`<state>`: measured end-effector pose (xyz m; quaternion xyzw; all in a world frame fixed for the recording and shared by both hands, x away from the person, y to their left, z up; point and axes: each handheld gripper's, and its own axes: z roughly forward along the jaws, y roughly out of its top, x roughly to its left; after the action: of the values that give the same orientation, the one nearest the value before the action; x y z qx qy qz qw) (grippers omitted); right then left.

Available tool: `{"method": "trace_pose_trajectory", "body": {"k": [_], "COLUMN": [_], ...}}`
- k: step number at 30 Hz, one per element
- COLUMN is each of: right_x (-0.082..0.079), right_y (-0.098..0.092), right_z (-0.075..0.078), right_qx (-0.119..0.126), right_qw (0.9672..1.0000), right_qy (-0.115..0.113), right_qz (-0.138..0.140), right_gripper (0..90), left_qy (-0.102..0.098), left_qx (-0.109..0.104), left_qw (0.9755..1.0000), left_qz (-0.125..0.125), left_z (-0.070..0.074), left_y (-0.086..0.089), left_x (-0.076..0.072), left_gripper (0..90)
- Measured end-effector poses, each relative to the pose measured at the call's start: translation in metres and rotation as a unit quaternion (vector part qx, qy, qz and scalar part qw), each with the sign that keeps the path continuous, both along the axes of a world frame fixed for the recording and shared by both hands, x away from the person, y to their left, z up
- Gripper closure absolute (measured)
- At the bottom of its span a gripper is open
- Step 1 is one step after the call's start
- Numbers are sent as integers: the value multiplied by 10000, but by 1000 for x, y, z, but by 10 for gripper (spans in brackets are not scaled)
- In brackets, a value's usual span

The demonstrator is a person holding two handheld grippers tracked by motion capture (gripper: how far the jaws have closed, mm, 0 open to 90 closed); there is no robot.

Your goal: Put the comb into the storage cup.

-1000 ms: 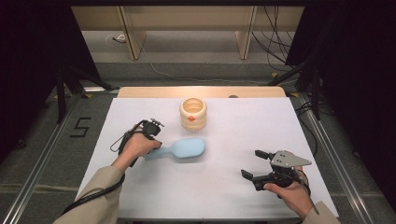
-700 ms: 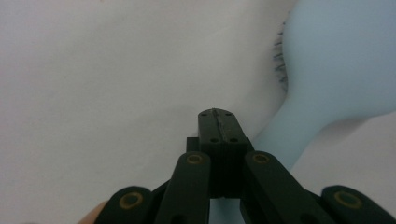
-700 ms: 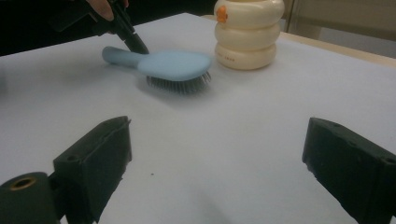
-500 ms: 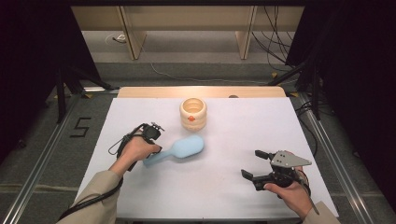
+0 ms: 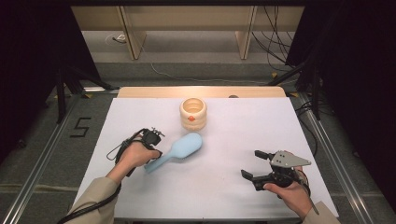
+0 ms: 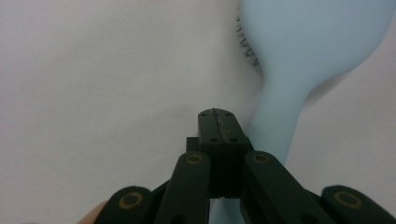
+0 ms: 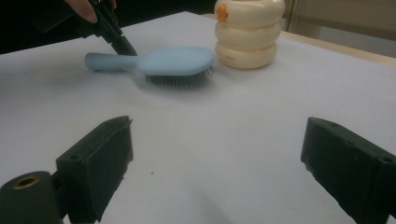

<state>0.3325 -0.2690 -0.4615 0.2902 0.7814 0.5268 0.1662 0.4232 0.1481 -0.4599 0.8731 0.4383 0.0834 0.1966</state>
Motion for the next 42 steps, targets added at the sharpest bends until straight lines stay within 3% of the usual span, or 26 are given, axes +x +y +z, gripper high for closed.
{"method": "trace_pose_trajectory", "body": {"k": [24, 38, 42], "right_x": [0, 0, 0], "right_y": [0, 0, 0], "right_z": [0, -1, -1], "right_qx": [-38, -72, -83], "right_qw": [10000, 10000, 9999], "right_qy": [14, 20, 39], "right_qz": [-35, -44, -41], "right_gripper": [104, 104, 105], "left_qy": [-45, -45, -52], "left_qx": [34, 2, 87], "left_qw": [9998, 9998, 9998], "left_qz": [-195, -177, -179], "left_z": [1, 0, -2], "left_y": [-6, -6, -5], "left_x": [-25, -28, -28], "left_gripper": [898, 898, 898]}}
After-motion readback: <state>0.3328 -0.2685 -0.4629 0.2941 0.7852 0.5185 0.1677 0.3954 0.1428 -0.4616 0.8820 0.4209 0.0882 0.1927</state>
